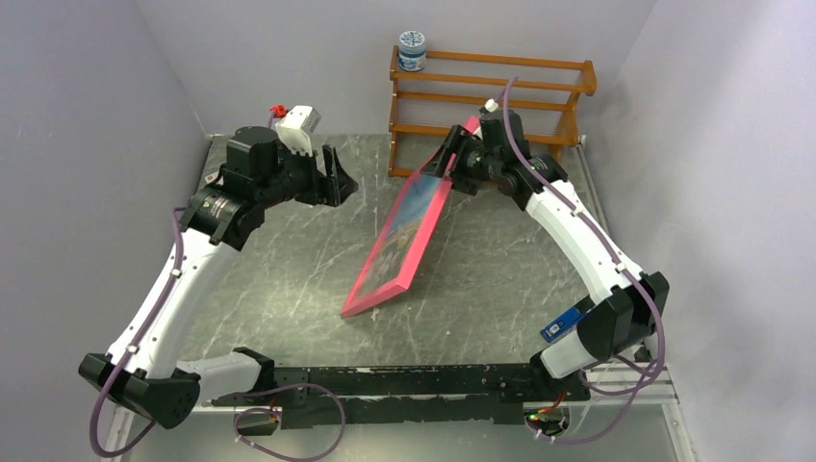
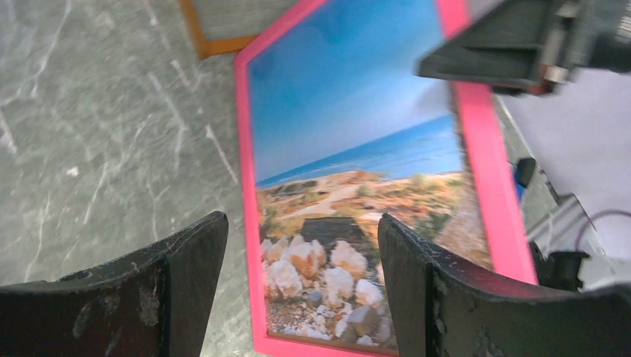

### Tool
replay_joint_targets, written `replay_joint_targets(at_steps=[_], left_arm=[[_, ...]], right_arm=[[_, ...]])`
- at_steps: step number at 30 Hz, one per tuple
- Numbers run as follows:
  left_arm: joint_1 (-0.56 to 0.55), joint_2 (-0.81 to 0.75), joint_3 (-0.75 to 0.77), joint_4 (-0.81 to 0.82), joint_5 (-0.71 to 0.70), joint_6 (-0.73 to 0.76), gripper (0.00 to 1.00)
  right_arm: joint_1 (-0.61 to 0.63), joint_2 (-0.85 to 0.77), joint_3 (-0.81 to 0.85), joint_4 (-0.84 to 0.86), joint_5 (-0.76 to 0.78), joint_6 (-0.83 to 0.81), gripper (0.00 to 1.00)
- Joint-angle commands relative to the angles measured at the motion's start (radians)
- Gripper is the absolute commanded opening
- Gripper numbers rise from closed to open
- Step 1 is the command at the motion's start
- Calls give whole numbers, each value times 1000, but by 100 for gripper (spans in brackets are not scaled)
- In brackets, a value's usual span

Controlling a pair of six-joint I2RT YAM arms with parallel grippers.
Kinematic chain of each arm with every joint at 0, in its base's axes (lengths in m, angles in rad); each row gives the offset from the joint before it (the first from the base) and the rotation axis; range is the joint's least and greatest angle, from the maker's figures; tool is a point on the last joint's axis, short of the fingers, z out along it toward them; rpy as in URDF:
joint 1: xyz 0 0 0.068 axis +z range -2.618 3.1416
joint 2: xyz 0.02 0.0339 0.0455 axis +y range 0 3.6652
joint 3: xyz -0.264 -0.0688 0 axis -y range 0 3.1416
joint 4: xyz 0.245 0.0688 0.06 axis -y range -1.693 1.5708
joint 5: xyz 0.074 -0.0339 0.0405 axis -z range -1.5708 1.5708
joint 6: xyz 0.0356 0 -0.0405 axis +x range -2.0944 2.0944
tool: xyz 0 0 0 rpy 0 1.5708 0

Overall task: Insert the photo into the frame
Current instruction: Turn over the photo frame at the center of the board.

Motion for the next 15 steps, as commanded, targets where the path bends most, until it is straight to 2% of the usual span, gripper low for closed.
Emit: replay_joint_targets(at_steps=[1, 4, 8, 15], left_arm=[[-2, 32, -57, 27, -197, -133, 78], [-2, 55, -132, 25, -267, -221, 78], [-1, 94, -260, 70, -270, -312, 78], [4, 165, -417, 164, -270, -394, 81]], right_arm=[[-49, -119, -94, 63, -143, -16, 65], [-93, -183, -199, 100, -188, -29, 63], [-187, -254, -390, 230, -307, -76, 62], [-300, -240, -502, 293, -420, -150, 74]])
